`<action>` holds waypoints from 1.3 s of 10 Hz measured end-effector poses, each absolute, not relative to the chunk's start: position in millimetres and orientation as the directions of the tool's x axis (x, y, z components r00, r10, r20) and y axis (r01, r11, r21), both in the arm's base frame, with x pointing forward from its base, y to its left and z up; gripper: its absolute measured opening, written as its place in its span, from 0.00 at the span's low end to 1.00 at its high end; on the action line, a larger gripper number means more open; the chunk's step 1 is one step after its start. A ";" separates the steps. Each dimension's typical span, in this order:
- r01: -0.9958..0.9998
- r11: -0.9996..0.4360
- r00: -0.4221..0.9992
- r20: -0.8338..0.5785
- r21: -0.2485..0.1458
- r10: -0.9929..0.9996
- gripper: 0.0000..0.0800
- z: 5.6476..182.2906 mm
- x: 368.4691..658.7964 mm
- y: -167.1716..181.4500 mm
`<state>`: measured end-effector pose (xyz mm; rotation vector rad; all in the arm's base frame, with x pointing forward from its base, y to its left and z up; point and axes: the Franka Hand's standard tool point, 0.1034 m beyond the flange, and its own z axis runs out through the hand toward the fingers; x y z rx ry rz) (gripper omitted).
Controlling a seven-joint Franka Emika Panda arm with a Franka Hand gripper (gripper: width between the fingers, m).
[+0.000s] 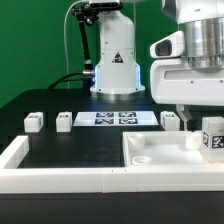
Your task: Assemble square table
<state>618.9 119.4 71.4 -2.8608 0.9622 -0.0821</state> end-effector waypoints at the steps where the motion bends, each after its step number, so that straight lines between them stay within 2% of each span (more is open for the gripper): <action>1: -0.537 -0.833 0.839 0.022 -0.131 -0.544 0.81 71.1 618.9 118.5; 8: -0.184 -0.978 0.978 0.078 -0.100 -0.192 0.81 73.4 622.4 117.5; 9: -0.155 -0.983 0.983 0.083 -0.099 -0.164 0.64 74.4 623.6 117.5; 10: -0.167 -0.981 0.981 0.082 -0.100 -0.175 0.64 74.1 623.5 117.5; 11: -0.167 -0.981 0.981 0.082 -0.100 -0.176 0.46 74.1 623.5 117.4; 12: -0.168 -0.981 0.981 0.082 -0.100 -0.176 0.36 74.1 623.6 116.9; 13: -0.183 -0.978 0.978 0.081 -0.101 -0.191 0.36 74.1 623.6 116.7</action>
Offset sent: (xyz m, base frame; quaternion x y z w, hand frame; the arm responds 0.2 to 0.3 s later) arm 0.0026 0.0044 0.0018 0.0010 -0.0083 -0.1375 0.9905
